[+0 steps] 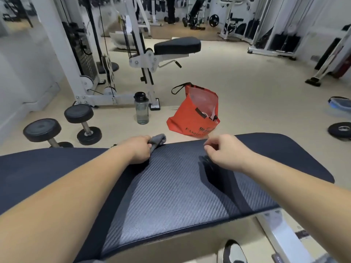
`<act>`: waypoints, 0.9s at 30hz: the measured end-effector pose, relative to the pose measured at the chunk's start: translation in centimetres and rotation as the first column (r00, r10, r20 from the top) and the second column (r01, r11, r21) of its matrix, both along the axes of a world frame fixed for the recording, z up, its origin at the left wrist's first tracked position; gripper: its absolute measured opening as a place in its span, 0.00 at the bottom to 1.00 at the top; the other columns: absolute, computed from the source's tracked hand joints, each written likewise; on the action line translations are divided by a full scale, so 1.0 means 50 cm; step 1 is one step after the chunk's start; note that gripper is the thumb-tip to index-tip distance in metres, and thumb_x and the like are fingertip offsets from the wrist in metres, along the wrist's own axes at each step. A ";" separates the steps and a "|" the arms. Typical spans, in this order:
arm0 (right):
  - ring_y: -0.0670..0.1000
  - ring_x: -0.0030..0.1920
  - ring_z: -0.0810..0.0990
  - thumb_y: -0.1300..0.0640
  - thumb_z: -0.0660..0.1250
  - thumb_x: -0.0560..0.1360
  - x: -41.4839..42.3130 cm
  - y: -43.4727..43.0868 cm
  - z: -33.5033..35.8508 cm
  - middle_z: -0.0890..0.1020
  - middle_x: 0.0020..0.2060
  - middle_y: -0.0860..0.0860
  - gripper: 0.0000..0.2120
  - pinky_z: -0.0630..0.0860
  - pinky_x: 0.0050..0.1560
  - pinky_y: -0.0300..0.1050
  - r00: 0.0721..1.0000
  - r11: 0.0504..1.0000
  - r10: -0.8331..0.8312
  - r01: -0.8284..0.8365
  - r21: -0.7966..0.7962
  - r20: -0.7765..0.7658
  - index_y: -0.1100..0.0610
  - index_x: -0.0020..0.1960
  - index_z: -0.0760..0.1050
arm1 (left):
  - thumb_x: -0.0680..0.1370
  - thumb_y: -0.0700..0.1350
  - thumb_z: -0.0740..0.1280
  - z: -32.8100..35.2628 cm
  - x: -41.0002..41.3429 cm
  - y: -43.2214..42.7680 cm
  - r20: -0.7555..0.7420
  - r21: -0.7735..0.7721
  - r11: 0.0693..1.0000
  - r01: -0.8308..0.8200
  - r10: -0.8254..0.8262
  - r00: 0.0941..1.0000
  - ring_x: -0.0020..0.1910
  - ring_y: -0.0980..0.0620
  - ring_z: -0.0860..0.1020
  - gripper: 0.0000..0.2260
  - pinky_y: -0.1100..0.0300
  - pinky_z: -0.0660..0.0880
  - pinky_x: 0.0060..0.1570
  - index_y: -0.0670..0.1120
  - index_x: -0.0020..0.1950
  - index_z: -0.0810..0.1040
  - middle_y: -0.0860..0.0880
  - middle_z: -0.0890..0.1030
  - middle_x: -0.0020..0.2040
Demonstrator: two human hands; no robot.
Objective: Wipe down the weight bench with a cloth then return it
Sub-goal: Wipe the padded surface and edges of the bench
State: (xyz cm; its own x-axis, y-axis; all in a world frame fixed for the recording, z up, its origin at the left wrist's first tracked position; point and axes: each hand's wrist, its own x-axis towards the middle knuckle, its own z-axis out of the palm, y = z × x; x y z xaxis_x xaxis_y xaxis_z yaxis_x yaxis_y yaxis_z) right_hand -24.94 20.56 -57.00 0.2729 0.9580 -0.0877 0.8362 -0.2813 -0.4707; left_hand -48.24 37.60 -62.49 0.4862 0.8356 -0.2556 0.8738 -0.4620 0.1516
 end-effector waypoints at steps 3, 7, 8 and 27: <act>0.52 0.47 0.81 0.53 0.62 0.81 0.009 -0.002 0.011 0.83 0.41 0.44 0.07 0.75 0.48 0.44 1.000 1.000 0.008 -0.008 0.010 0.001 0.48 0.48 0.79 | 0.84 0.53 0.52 -0.006 -0.010 -0.015 -0.053 0.059 0.997 -0.046 0.049 0.997 0.65 0.38 0.72 0.16 0.44 0.69 0.66 0.51 0.69 0.70 0.42 0.74 0.67; 0.49 0.49 0.81 0.52 0.64 0.81 0.050 -0.008 0.008 0.85 0.47 0.46 0.06 0.72 0.47 0.41 0.997 0.999 -0.018 0.020 0.026 -0.075 0.47 0.51 0.80 | 0.84 0.54 0.52 -0.016 0.007 -0.027 -0.045 0.088 0.988 -0.126 0.130 0.990 0.65 0.35 0.72 0.17 0.42 0.67 0.68 0.53 0.70 0.68 0.39 0.73 0.64; 0.48 0.49 0.81 0.52 0.64 0.81 0.065 -0.012 0.004 0.84 0.47 0.45 0.06 0.72 0.46 0.40 0.995 0.999 -0.030 0.032 0.019 -0.099 0.48 0.52 0.80 | 0.84 0.54 0.52 -0.018 0.014 -0.028 -0.042 0.089 0.986 -0.140 0.144 0.989 0.64 0.36 0.73 0.16 0.42 0.68 0.67 0.53 0.70 0.68 0.40 0.73 0.64; 0.53 0.58 0.77 0.45 0.63 0.80 0.470 -0.155 -0.087 0.77 0.53 0.49 0.13 0.79 0.54 0.54 0.934 0.937 -0.349 0.345 0.058 0.082 0.51 0.53 0.82 | 0.85 0.50 0.53 -0.034 0.642 -0.087 0.134 -0.042 0.984 0.171 -0.164 0.977 0.58 0.39 0.78 0.15 0.49 0.74 0.58 0.46 0.67 0.71 0.41 0.80 0.61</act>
State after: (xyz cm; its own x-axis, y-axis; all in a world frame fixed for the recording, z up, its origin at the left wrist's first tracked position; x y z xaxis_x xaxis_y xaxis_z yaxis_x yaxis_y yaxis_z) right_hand -1.43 12.80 -61.37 0.5938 0.8046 -0.0095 0.7292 -0.5430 -0.4164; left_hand -16.15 33.25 -64.17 0.6497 0.7268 -0.2229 0.7563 -0.5883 0.2861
